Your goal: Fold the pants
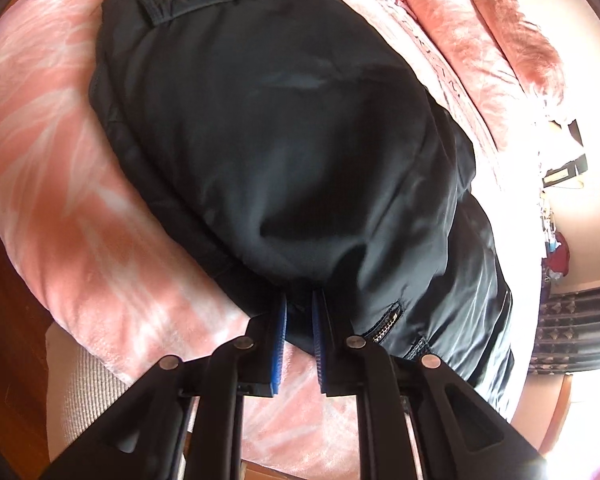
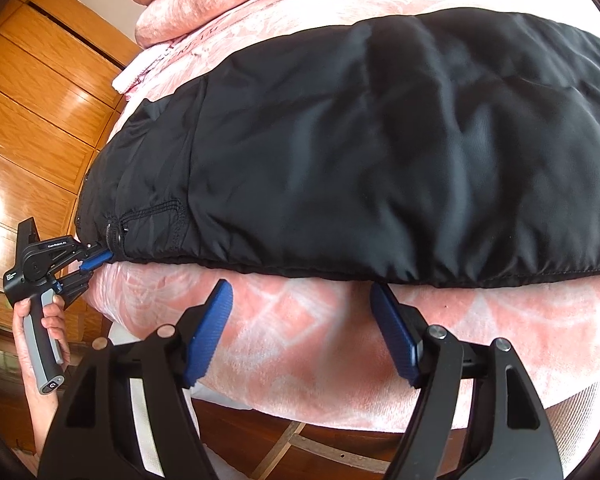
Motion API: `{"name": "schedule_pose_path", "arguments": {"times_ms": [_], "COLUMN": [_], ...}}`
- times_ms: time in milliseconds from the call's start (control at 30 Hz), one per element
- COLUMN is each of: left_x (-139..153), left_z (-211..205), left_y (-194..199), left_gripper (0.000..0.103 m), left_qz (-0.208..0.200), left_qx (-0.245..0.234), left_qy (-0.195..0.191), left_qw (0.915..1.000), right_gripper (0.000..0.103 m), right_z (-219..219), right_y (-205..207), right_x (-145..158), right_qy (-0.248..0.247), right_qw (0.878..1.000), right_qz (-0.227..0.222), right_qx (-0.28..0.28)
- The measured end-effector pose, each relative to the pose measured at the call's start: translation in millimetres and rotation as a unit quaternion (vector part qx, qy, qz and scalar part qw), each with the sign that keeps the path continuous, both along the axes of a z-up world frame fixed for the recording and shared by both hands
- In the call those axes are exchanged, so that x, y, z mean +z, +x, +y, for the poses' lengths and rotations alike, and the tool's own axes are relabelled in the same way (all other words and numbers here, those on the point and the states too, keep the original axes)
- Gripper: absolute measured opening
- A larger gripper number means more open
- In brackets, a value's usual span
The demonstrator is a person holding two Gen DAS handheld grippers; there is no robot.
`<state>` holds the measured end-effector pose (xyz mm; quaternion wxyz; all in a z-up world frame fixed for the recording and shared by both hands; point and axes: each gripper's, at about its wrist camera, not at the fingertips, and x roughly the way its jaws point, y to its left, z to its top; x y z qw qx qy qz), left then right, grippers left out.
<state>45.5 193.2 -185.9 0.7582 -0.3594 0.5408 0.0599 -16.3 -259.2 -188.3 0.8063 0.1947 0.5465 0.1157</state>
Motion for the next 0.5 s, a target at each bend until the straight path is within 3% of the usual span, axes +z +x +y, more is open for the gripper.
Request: {"name": "schedule_pose_path", "arguments": {"times_ms": [167,267,500], "left_x": [-1.0,-5.7,-17.2], "left_z": [-1.9,-3.2,8.6], "left_y": [-13.0,-8.5,1.4], "left_gripper": [0.009,0.008,0.011], "left_qz": [0.008,0.005,0.017], "left_qx": [0.032,0.023,0.055], "left_qy": [-0.018,-0.021,-0.081], "left_qw": [0.9993,0.9995,0.9950], "right_gripper": [0.072,0.073,0.073], "right_z": [3.9,7.1,7.5], "right_y": [4.7,7.2,7.4], "right_x": [4.4,3.3,2.8], "right_qy": [0.025,0.018,0.021], "right_qw": [1.000,1.000,1.000], "right_qz": [-0.002,0.000,0.001], "right_qx": [0.005,0.010,0.012]}}
